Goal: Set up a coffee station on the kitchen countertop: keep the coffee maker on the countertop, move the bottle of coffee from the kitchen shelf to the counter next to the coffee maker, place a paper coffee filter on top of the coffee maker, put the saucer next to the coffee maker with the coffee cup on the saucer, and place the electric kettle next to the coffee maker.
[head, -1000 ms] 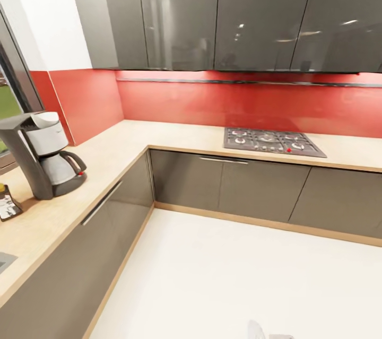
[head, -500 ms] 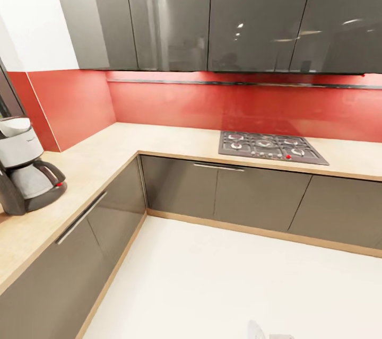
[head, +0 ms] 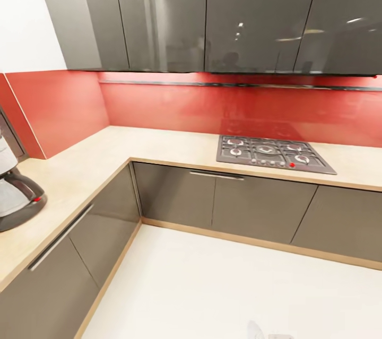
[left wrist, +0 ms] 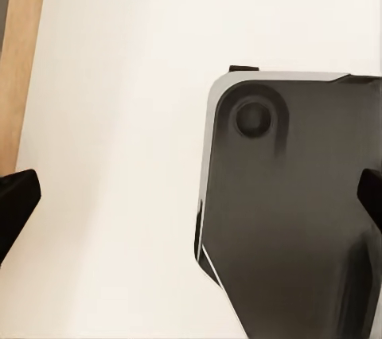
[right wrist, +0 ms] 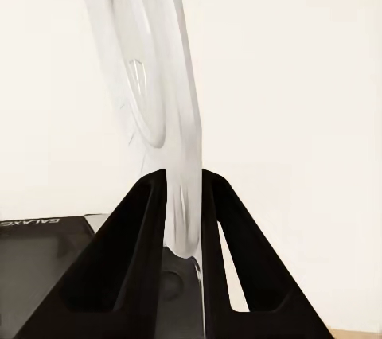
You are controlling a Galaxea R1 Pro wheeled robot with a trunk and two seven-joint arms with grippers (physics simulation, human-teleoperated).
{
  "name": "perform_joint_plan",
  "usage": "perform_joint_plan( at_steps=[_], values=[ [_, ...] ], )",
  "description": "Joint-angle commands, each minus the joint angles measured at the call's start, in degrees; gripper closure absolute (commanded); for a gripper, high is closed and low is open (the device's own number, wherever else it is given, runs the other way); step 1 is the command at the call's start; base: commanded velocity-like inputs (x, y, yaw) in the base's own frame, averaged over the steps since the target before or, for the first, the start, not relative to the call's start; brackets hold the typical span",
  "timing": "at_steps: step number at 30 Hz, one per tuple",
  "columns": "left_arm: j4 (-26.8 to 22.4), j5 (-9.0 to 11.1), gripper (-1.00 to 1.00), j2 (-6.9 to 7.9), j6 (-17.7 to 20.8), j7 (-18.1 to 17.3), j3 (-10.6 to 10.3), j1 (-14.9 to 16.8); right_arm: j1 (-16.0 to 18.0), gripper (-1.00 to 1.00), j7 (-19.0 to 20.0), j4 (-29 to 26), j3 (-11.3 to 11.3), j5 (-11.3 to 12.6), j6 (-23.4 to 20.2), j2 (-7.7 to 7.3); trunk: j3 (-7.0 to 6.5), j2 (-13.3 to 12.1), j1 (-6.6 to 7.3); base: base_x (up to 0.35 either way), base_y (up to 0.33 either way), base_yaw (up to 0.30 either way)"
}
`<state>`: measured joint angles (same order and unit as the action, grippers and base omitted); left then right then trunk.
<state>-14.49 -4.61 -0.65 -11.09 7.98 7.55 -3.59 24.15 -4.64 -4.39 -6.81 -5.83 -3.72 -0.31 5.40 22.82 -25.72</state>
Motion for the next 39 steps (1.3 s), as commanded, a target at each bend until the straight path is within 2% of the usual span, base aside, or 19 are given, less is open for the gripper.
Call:
perform_joint_plan(
  at_steps=[1, 19, 30, 39],
  values=[
    [-0.1, -0.5, -1.0, -0.05, -0.1, 0.1, 0.4, 0.0, 0.0, 1.0, 0.1, -0.1, -0.5, -0.5, -0.3, 0.03, 0.1, 0.1, -0.06, 0.318, -0.08, 0.0],
    [-0.1, -0.5, -1.0, -0.05, -0.1, 0.1, 0.4, 0.0, 0.0, 1.0, 0.0, -0.2, -0.5, -0.5, -0.3, 0.13, 0.1, 0.1, -0.06, 0.305, -0.131, 0.021],
    [-0.1, -0.5, -1.0, -0.05, -0.1, 0.1, 0.4, 0.0, 0.0, 1.0, 0.0, -0.2, -0.5, -0.5, -0.3, 0.21, 0.1, 0.1, -0.06, 0.27, -0.177, 0.247],
    [-0.1, -0.5, -1.0, -0.09, -0.1, 0.1, 0.4, 0.0, 0.0, 1.0, 0.0, -0.2, -0.5, -0.5, -0.3, 0.22, 0.1, 0.1, -0.06, 0.145, -0.268, 0.275]
  ],
)
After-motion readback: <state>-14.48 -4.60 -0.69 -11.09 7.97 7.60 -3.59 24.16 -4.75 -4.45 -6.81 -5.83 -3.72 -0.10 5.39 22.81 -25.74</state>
